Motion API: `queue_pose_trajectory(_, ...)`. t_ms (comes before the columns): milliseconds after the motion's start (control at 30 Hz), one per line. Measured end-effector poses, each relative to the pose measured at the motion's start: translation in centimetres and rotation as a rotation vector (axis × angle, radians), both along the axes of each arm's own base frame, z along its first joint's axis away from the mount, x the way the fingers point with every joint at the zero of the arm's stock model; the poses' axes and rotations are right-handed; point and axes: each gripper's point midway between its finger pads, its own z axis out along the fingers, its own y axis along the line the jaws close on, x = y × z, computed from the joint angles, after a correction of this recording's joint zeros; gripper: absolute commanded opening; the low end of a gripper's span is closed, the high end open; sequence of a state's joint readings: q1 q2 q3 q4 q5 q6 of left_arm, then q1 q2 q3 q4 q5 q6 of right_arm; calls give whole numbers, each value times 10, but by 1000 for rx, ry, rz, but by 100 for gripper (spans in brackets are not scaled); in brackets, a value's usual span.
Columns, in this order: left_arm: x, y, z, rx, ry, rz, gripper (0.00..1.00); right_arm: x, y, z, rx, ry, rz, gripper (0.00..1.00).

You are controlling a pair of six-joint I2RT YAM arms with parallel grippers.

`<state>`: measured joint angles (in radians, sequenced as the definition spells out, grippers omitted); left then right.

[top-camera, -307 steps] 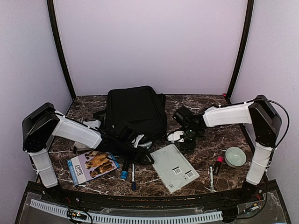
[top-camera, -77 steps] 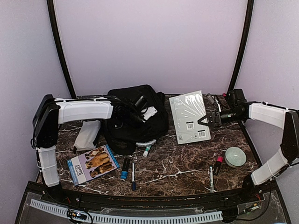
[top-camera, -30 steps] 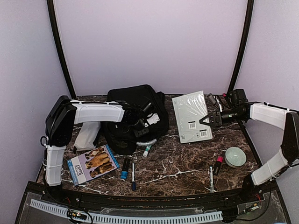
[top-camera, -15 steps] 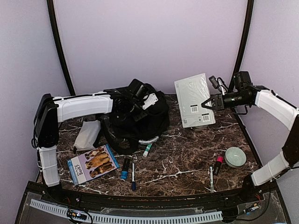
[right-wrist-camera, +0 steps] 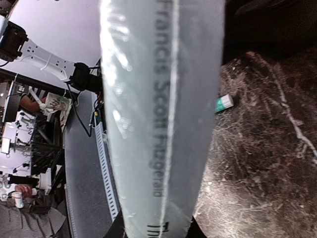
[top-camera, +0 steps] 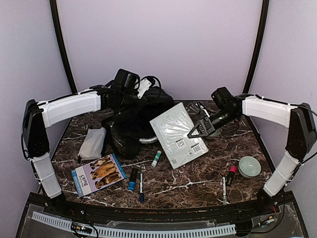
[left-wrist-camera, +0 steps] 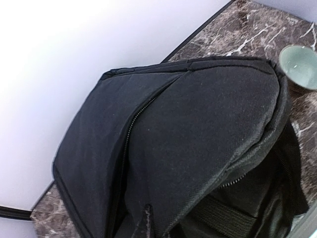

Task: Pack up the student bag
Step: Place the book in the largest pocket of the bag.

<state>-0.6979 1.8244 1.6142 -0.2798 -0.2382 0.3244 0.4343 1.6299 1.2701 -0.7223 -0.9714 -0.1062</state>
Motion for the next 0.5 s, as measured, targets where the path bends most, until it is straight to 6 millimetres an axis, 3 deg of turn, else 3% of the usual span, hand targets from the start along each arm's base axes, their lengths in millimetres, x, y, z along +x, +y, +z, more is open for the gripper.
queue_pose_trajectory(267, -3, -7, -10, -149, 97, -16, 0, -27, 38, -31, 7, 233, 85, 0)
queue_pose_trajectory(500, -13, -9, -21, -212, 136, -31, 0, -20, 70, -56, 27, 434, 70, 0)
